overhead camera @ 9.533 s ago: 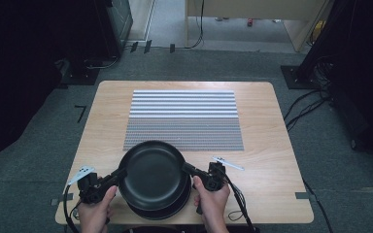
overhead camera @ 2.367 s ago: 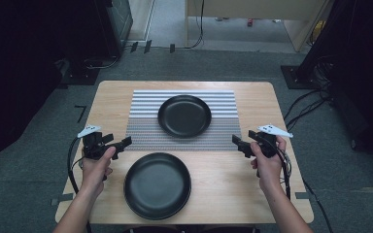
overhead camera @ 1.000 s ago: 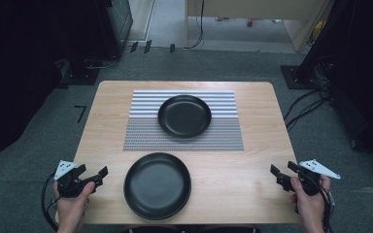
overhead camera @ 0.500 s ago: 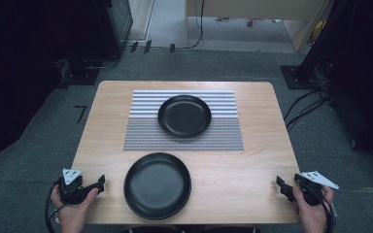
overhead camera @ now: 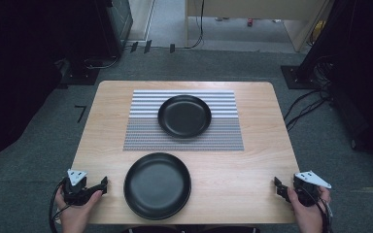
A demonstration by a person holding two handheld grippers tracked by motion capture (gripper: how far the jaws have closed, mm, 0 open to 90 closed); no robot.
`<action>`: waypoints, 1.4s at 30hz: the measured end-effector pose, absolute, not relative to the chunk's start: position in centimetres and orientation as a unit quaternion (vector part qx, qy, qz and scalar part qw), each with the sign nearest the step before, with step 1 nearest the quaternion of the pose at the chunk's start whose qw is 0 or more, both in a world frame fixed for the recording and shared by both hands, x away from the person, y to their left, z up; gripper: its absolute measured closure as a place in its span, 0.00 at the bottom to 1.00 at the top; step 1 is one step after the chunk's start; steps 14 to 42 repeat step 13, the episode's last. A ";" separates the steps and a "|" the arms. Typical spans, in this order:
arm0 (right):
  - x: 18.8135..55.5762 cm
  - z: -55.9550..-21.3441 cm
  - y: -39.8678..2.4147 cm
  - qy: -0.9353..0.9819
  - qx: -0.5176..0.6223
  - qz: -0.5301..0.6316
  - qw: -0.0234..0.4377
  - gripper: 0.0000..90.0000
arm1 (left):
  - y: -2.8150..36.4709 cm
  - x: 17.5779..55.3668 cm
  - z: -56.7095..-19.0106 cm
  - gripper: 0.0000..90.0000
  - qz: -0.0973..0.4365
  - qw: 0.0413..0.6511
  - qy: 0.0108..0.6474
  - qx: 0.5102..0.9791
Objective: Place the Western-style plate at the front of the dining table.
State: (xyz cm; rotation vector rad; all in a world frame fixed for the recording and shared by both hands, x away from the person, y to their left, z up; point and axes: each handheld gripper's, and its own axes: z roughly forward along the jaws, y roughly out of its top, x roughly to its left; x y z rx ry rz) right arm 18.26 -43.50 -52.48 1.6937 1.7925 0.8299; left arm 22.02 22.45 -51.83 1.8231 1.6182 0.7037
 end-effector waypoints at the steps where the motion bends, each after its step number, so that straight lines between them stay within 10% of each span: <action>1: 18.3 -52.5 -43.5 0.664 0.627 0.307 0.267 0.25 | 22.4 22.0 -51.8 0.12 0.264 0.299 0.608 0.686; 42: 18.3 -52.5 -43.5 0.664 0.627 0.307 0.266 0.25 | 22.5 22.2 -51.8 0.13 0.263 0.299 0.604 0.690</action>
